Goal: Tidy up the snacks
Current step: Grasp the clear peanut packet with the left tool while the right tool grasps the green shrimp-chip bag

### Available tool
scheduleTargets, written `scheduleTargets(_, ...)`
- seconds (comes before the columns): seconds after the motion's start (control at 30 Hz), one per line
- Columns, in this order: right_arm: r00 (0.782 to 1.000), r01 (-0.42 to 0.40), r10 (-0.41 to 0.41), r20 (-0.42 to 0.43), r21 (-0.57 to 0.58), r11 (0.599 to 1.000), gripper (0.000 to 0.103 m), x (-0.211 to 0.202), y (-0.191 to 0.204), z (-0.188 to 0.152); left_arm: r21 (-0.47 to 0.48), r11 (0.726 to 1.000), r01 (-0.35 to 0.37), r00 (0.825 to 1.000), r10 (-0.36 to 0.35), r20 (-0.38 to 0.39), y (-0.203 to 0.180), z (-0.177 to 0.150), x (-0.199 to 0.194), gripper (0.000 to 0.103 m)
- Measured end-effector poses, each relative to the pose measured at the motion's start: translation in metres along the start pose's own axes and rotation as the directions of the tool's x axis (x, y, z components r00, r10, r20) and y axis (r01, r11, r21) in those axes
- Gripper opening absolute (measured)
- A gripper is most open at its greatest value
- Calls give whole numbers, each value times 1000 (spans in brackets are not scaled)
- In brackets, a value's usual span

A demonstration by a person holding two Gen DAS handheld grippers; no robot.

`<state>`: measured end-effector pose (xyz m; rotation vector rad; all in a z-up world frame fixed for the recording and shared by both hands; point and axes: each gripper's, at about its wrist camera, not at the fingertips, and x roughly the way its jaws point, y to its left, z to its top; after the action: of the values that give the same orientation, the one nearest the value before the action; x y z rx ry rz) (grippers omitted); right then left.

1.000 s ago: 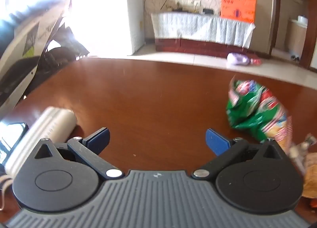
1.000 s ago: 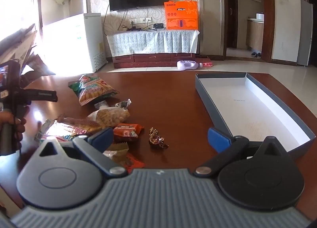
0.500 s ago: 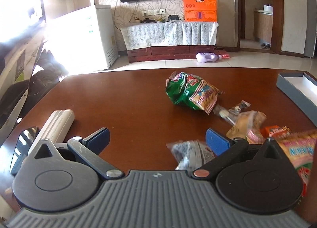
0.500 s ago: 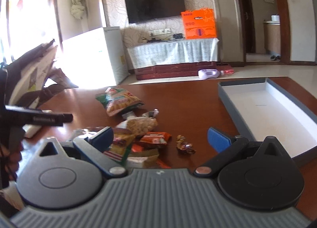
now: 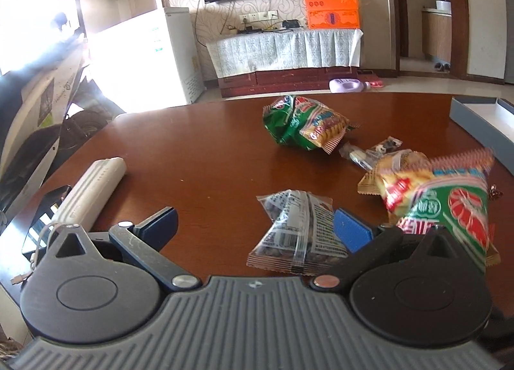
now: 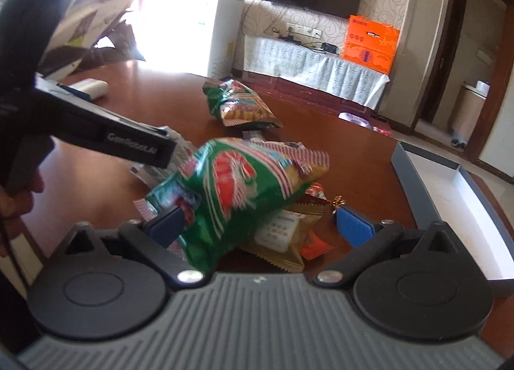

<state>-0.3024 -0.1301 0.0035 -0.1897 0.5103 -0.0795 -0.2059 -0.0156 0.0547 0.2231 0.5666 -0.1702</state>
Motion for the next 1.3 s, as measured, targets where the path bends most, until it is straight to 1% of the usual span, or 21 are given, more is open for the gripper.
scheduleTargets(0.1,997,79,-78,-25,45,996,103,8,-16,1,-21,999,29,999,-30,-21,-1,1,8,103)
scheduleTargets(0.17,991,130,-125,-52,96,987,103,14,-30,-1,-40,998,50,998,-52,-32,-1,3,12,103)
scheduleTargets(0.27,980,188,-174,-92,176,966,103,18,-50,-2,-39,997,62,997,-64,-33,-5,5,18,103)
scheduleTargets(0.4,971,229,-208,-119,207,951,103,16,-61,-6,-28,996,83,996,-83,-29,-9,6,23,103)
scheduleTargets(0.5,975,214,-195,-108,220,952,103,9,-63,-8,-12,997,82,996,-82,-25,-13,4,25,103)
scheduleTargets(0.57,982,185,-174,-70,222,957,103,2,-63,-9,-2,997,72,997,-72,-20,-15,3,26,103)
scheduleTargets(0.67,989,149,-148,-19,182,972,103,-7,-56,-9,0,998,59,998,-59,-17,-15,3,30,103)
scheduleTargets(0.83,995,94,-95,6,103,990,103,-7,-35,-2,-20,998,59,998,-60,-33,-14,2,37,103)
scheduleTargets(0.97,996,90,-90,18,27,996,103,-7,-19,1,-32,998,54,997,-56,-45,-14,1,42,103)
scheduleTargets(1.03,996,86,-86,18,10,996,103,-8,-15,1,-42,998,53,997,-55,-49,-14,1,45,103)
scheduleTargets(1.3,997,75,-75,36,15,997,103,-14,-9,4,-57,997,50,996,-54,-65,-16,-1,53,103)
